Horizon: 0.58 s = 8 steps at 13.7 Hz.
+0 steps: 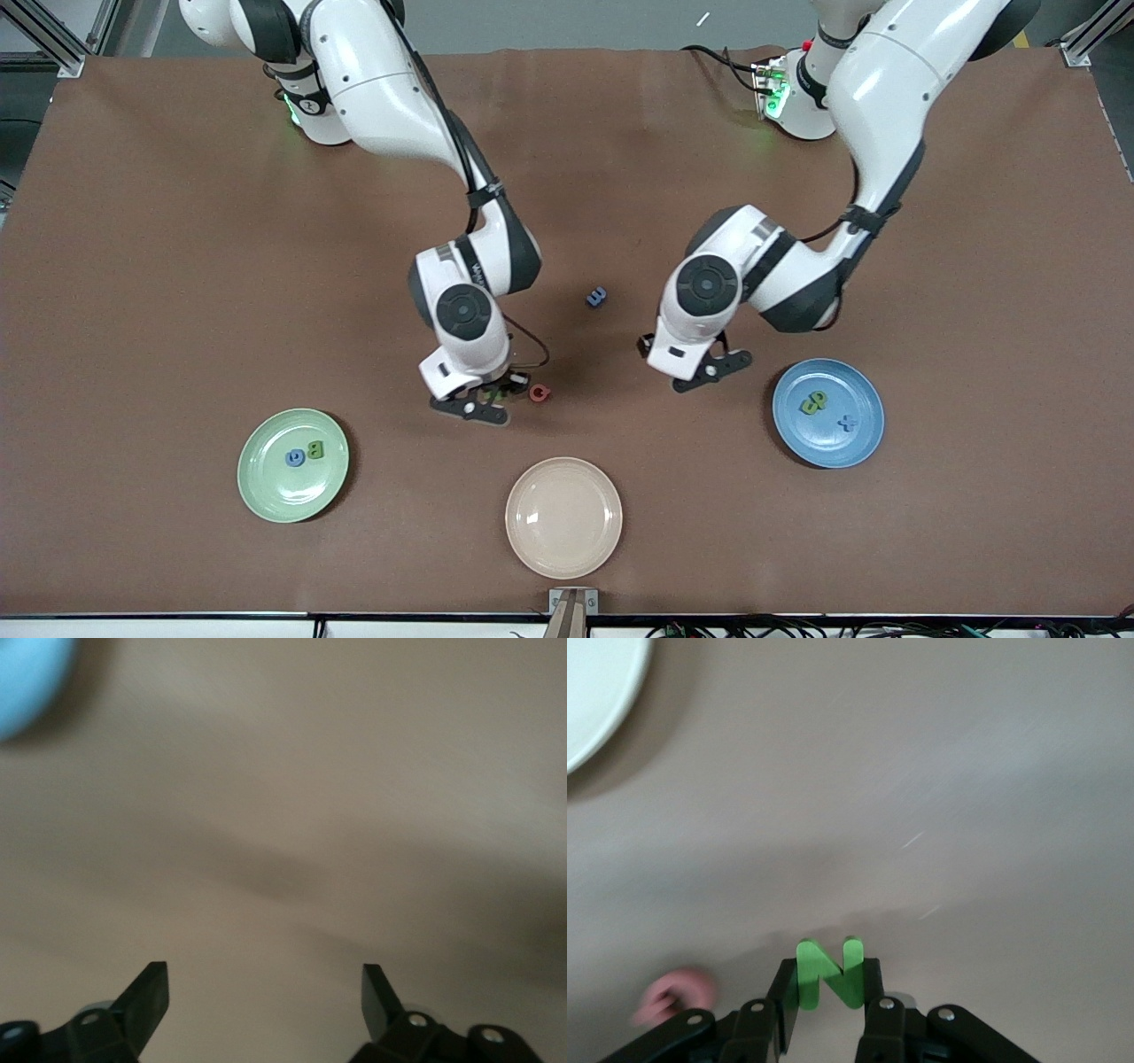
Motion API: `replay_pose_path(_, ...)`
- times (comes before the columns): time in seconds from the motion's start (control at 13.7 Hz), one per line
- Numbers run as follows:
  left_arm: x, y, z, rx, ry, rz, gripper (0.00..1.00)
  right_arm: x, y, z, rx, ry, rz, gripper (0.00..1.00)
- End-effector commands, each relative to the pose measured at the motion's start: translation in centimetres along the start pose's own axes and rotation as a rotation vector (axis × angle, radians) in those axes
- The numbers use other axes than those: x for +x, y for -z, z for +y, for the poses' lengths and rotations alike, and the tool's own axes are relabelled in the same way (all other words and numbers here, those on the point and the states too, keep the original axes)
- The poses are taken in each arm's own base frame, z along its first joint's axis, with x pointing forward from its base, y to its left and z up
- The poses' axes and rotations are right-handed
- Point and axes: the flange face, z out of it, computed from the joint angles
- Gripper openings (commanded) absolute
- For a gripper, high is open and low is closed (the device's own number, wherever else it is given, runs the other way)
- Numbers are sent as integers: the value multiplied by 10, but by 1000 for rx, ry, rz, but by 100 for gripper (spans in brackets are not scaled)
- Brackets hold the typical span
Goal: Sort upper and lower case letters into plates
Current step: 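Release N on the green plate while the left gripper grasps blue m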
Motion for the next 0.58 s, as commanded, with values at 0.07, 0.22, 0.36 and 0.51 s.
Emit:
replay_pose_path(0.07,-59,-45,49,-85,171,-26,87,47,17,71,-101,177,39,2)
replay_pose_path(0.22,-81,-63,52,-66,217,-35,85,82,13,134,-179,295,36,3)
replay_pose_path(0.36,-100,-75,52,-66,281,-42,82,112,8,197,-205,368,20,6)
replay_pose_path(0.51,-114,-82,50,-48,348,-44,81,128,1,238,-209,415,16,11)
